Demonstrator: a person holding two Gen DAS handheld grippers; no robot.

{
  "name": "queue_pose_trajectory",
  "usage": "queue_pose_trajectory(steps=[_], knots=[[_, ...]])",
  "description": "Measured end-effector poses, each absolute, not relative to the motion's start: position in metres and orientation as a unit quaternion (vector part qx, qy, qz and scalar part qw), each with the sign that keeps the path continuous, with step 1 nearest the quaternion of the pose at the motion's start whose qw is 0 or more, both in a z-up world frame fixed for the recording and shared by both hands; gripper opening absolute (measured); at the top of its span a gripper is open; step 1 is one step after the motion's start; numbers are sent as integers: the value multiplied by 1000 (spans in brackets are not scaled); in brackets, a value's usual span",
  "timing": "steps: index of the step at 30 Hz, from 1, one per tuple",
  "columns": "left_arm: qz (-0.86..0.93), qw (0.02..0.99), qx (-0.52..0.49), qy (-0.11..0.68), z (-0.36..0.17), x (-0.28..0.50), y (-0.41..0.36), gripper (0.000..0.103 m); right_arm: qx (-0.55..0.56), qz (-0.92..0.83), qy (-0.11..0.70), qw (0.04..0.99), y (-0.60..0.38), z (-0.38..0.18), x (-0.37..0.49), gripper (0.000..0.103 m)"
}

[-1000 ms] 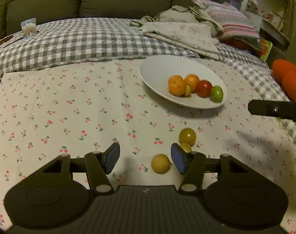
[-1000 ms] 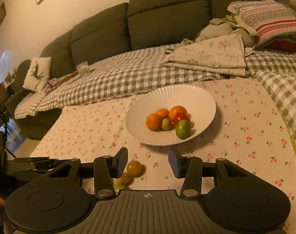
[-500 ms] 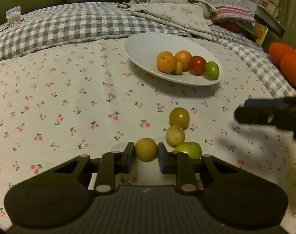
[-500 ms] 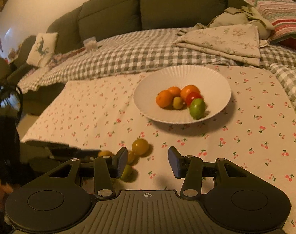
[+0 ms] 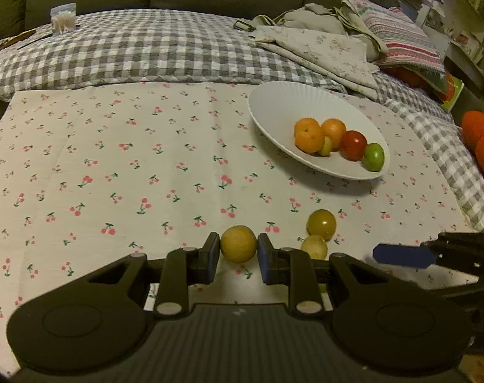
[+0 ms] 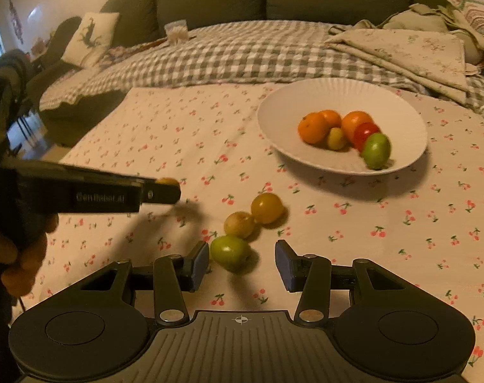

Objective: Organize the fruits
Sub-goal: 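Grasp a yellow fruit with the left tool while the right tool approaches the yellow fruits, then grasp the green pear-shaped fruit with the right tool while the left tool holds the yellow fruit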

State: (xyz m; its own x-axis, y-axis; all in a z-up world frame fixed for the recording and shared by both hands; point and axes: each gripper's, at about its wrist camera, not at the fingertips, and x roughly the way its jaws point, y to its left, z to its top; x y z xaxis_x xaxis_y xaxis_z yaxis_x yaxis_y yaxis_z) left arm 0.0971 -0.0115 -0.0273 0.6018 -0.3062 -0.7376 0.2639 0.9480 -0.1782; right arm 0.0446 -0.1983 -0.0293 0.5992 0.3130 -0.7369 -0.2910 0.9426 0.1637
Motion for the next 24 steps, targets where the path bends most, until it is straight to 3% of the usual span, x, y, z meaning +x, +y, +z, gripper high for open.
queue_pose_trajectory(steps=[15, 17, 24], knots=[[-137, 897, -23, 420, -25, 98, -8, 24, -22, 168, 416, 894, -174, -54, 52, 45], [-136, 898, -22, 418, -25, 99, -7, 24, -31, 171, 413, 894, -171, -53, 52, 33], [-134, 901, -26, 412, -22, 100, -4, 24, -5, 168, 404, 899, -185, -30, 48, 33]])
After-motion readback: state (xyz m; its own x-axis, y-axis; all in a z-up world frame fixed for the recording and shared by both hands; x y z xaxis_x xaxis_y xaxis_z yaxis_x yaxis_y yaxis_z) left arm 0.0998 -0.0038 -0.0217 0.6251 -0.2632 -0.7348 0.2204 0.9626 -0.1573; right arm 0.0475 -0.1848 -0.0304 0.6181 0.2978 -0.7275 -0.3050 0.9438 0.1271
